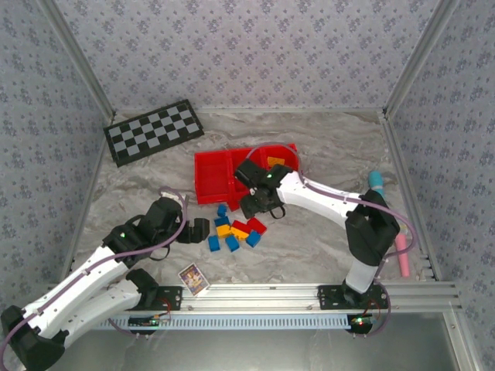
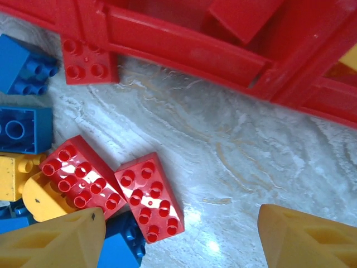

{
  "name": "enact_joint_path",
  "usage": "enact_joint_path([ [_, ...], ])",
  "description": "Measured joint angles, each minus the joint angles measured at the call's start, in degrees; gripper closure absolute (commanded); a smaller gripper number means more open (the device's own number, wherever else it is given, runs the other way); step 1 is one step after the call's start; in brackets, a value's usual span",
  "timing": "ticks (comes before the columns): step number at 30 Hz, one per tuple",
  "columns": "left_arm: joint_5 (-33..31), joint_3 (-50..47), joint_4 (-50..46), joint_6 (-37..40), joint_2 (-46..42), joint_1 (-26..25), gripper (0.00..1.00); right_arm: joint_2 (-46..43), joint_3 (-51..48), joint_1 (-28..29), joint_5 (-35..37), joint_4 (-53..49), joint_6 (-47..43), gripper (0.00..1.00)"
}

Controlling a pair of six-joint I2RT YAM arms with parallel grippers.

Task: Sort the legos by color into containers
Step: Rotate the lego at the center of the table.

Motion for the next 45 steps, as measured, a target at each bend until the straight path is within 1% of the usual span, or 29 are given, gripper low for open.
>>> enact_joint_path([
  [8, 0.0, 0.0, 0.0, 0.0, -0.1, -0.2, 0.00, 7.3, 0.0, 2.8, 0.6, 0.5, 2.6, 0.26],
  [11, 0.0, 0.0, 0.0, 0.0, -0.1, -0.5, 0.00, 8.5, 0.0, 3.1, 1.3, 0.6, 4.6, 0.26],
  [19, 0.0, 0.0, 0.0, 0.0, -0.1, -0.5, 0.00, 9.1, 0.2, 3.1, 2.9, 1.1, 7.6, 0.26],
  [23, 0.0, 0.0, 0.0, 0.0, -0.1, -0.5, 0.00, 10.5, 1.0, 3.1, 3.3, 1.1, 7.6, 0.26],
  [31, 0.0, 0.0, 0.0, 0.0, -0.1, -0.5, 0.00, 10.6, 1.1, 3.0, 5.2, 0.6, 7.6, 0.26],
  [40, 0.0, 0.0, 0.0, 0.0, 0.3, -0.5, 0.00, 9.6, -0.1, 0.7, 7.2, -0.2, 7.5, 0.29],
  [45, 0.0, 0.0, 0.0, 0.0, 0.3, -0.5, 0.00, 8.1, -1.6, -0.7, 8.1, -1.3, 7.6, 0.28],
])
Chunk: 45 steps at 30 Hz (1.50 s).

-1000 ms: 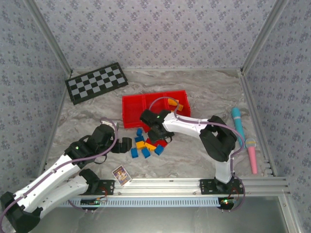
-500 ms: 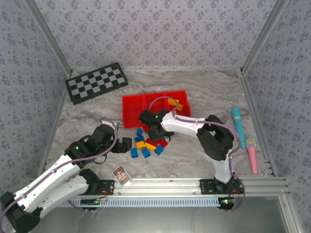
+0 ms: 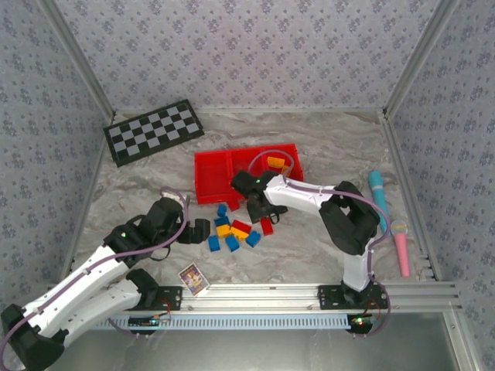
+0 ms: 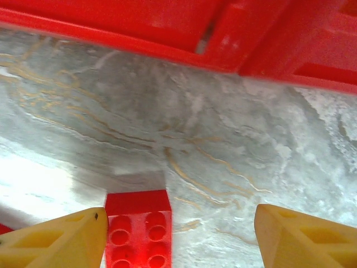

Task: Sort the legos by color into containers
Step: Rotate the lego at the center of the table, then pick up the lego from the center of the table.

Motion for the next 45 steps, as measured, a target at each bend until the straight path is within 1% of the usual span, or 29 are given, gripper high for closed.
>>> enact_joint_path([
  [7, 0.0, 0.0, 0.0, 0.0, 0.0, 0.0, 0.00, -3.0, -0.5, 0.5, -0.4, 0.4, 1.6, 0.28],
  [16, 0.0, 0.0, 0.0, 0.0, 0.0, 0.0, 0.00, -3.2, -4.4, 1.4, -2.6, 2.9, 4.6, 0.30],
  [20, 0.0, 0.0, 0.0, 0.0, 0.0, 0.0, 0.00, -3.2, -5.8, 1.4, -3.0, 3.5, 5.9, 0.36],
  [29, 0.0, 0.0, 0.1, 0.0, 0.0, 0.0, 0.00, -4.0, -9.4, 2.1, -4.5, 5.7, 7.4, 0.45],
  [30, 0.0, 0.0, 0.1, 0.0, 0.0, 0.0, 0.00, -4.0, -9.7, 2.2, -4.7, 5.8, 7.5, 0.46],
  [32, 0.0, 0.0, 0.1, 0.0, 0.0, 0.0, 0.00, -4.0, -10.6, 2.3, -5.3, 6.6, 7.8, 0.53],
  [39, 0.0, -0.1, 0.1, 0.0, 0.0, 0.0, 0.00, -4.4, -11.5, 2.4, -6.7, 8.0, 8.7, 0.66],
  [45, 0.0, -0.1, 0.1, 0.0, 0.0, 0.0, 0.00, -6.1, -11.6, 2.4, -6.6, 7.8, 7.8, 0.70],
])
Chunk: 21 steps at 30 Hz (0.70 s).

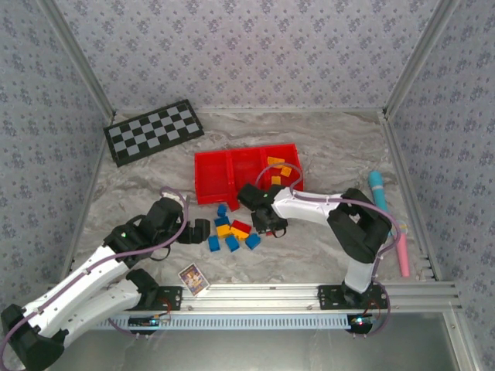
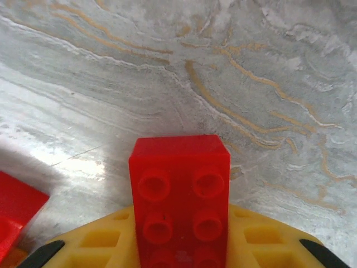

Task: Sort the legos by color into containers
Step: Pick up the lego from the center of the table, then place the lego in the container.

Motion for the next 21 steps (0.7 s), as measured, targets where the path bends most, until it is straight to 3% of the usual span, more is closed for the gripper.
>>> enact_joint_path([
  [6, 0.0, 0.0, 0.0, 0.0, 0.0, 0.0, 0.00, -3.3, 6.5, -0.9, 0.9, -1.7, -4.7, 0.70],
  [11, 0.0, 0.0, 0.0, 0.0, 0.0, 0.0, 0.00, -2.7, 16.9, -5.1, 1.2, -1.0, -9.9, 0.68],
  [21, -0.5, 0.0, -0.2, 0.0, -5.1, -0.3, 0.00, 13.3, 34.6, -16.1, -6.7, 0.5, -17.0, 0.68],
])
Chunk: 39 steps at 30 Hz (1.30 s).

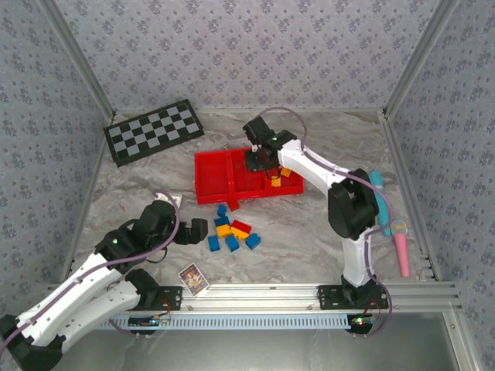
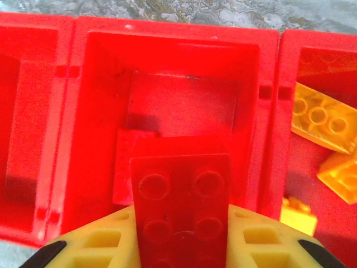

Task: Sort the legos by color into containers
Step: Place the lego in the container, then pick up the lego from the bottom-center of the table.

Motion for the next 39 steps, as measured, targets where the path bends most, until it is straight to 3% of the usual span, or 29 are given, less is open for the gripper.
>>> enact_joint_path([
  [4, 0.0, 0.0, 0.0, 0.0, -1.1, 0.0, 0.00, 5.4, 4.7, -2.0, -3.3, -0.4, -0.2, 0.62],
  [8, 0.0, 0.0, 0.0, 0.0, -0.5, 0.0, 0.00, 8.3, 8.4, -2.1, -4.8, -1.5, -0.3, 0.47],
  [12, 0.0, 0.0, 0.1, 0.0, 0.2, 0.0, 0.00, 8.5, 9.7, -1.7, -5.2, -2.2, 0.0, 0.25],
  [15, 0.0, 0.0, 0.1, 0.0, 0.6, 0.0, 0.00, 8.5, 9.9, -1.7, -6.2, -2.8, -0.3, 0.16],
  [19, 0.1, 0.0, 0.2, 0.0, 1.0, 0.0, 0.00, 7.3, 8.9, -1.6, -7.6, -3.1, -0.6, 0.10],
  [25, 0.1, -0.1, 0.3, 0.0, 1.8, 0.0, 0.00, -1.0, -0.5, -0.7, -8.2, -3.3, -0.6, 0.00],
  [34, 0.3, -0.5, 0.3, 0.0, 3.2, 0.0, 0.00, -17.4, -19.1, 4.5, -7.2, -1.8, -2.6, 0.00],
  [39, 0.3, -0.5, 0.2, 0.0, 3.3, 0.0, 0.00, -22.7, -28.6, 10.2, -3.6, -0.7, -4.2, 0.00],
])
